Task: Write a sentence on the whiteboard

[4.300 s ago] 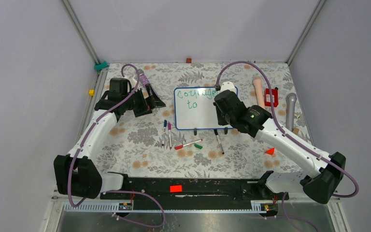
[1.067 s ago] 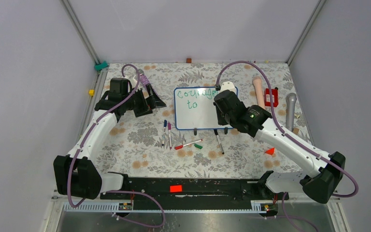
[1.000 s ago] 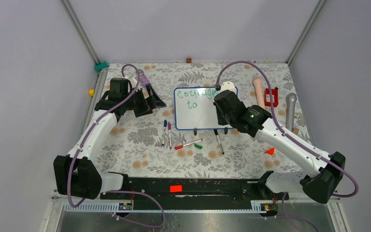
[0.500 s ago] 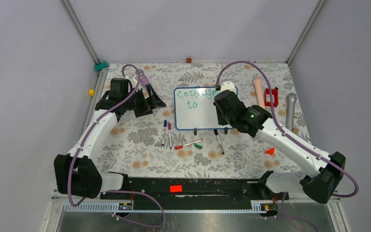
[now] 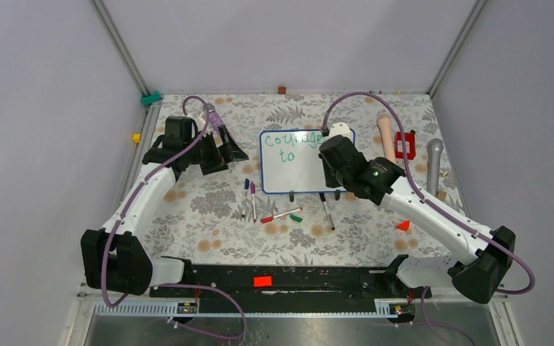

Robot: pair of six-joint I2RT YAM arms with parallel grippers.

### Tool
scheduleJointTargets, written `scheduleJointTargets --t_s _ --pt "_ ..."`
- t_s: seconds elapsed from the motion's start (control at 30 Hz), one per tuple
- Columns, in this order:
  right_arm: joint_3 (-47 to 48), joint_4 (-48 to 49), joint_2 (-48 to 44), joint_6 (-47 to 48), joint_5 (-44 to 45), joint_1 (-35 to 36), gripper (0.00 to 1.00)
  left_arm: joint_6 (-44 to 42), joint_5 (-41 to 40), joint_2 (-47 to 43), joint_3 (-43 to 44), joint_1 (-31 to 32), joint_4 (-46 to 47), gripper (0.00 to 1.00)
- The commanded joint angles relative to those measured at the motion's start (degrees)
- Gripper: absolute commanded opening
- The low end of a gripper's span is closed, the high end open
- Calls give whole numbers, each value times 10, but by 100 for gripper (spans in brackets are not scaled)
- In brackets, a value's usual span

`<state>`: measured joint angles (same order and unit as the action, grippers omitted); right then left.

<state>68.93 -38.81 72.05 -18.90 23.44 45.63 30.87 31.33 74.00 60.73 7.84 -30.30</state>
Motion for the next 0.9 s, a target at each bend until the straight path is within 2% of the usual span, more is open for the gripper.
scheduleJointTargets --t_s 0.0,0.87 --pt "9 0 -9 -1 18 -3 0 -11 1 -2 20 1 19 98" --pt "12 -1 -15 2 24 -3 0 -8 8 -3 11 2 31 98"
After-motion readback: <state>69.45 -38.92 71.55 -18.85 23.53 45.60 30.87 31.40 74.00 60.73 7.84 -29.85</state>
